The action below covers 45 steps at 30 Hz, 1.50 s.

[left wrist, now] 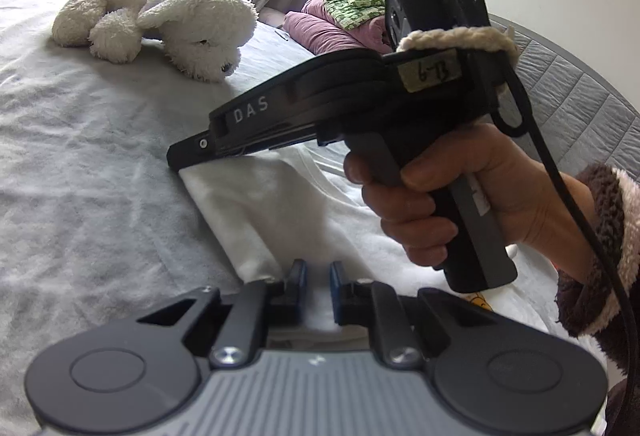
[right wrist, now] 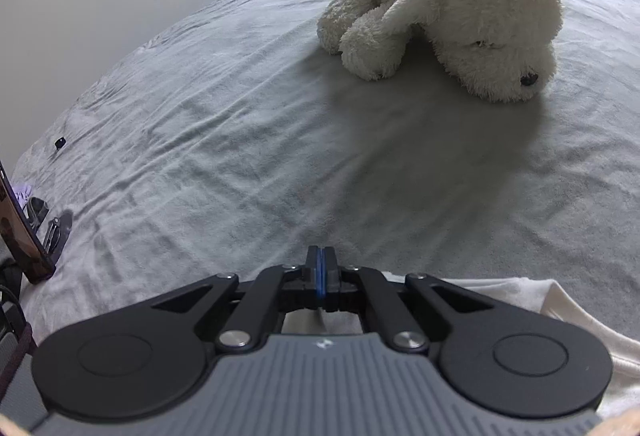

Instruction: Fold clothes

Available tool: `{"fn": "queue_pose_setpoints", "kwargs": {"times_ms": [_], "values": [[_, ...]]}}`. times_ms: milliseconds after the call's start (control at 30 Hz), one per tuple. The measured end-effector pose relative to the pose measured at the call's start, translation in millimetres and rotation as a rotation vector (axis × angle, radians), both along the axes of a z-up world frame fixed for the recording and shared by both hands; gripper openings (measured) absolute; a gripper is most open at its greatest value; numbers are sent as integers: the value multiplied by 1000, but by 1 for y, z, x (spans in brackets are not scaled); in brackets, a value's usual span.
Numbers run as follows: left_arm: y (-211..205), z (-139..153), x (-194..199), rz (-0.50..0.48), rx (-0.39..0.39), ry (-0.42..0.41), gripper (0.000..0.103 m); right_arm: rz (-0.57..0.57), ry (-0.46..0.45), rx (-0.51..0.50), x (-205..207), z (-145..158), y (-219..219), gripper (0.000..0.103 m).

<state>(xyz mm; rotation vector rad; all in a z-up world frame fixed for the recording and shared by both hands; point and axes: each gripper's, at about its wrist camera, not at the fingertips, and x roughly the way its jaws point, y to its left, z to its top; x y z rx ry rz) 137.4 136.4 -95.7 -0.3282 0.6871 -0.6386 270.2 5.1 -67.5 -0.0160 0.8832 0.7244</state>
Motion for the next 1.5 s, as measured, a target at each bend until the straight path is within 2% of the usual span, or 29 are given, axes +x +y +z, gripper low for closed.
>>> {"fn": "queue_pose_setpoints", "kwargs": {"times_ms": [33,100,133,167,233,367,433,567,633,733,1000,1133,1200,1233,1267,1333,1433,1500], "values": [[2,2,-1,2,-2,2,14,-15,-21,5,-2,7,-6,12],[8,7,-2,21,-8,1,15,-35,-43,19,-6,22,-24,14],[12,10,-2,38,-13,-1,16,-44,-47,29,-9,29,-35,18],[15,12,-3,55,-19,-3,16,-61,-60,33,-14,36,-50,27],[22,17,-2,90,-36,-8,16,-106,-87,27,-24,45,-82,37],[24,22,8,154,-44,-19,16,-214,-104,6,-47,53,-151,37],[17,22,15,151,-37,-15,16,-279,-112,8,-60,54,-184,37],[-8,16,31,151,46,-9,16,-396,-132,25,-83,53,-240,37],[-16,11,41,229,121,-7,16,-447,-131,32,-92,49,-261,37],[-21,11,49,307,138,-1,16,-505,-108,48,-102,40,-285,37],[-19,35,26,348,122,-13,22,-532,-117,-16,-120,17,-304,42],[-6,36,26,428,128,13,27,-536,-162,-60,-127,9,-300,42],[3,33,29,462,95,54,27,-521,-184,-69,-129,6,-296,29],[6,30,31,468,76,81,31,-512,-198,-82,-130,6,-293,15],[5,27,32,466,71,106,36,-503,-213,-96,-131,6,-290,14],[2,20,35,459,68,155,37,-494,-268,-126,-136,9,-284,11],[-6,18,32,464,88,135,40,-497,-348,-141,-146,17,-279,9],[-8,19,27,475,66,111,38,-512,-415,-140,-153,25,-280,9]]}}
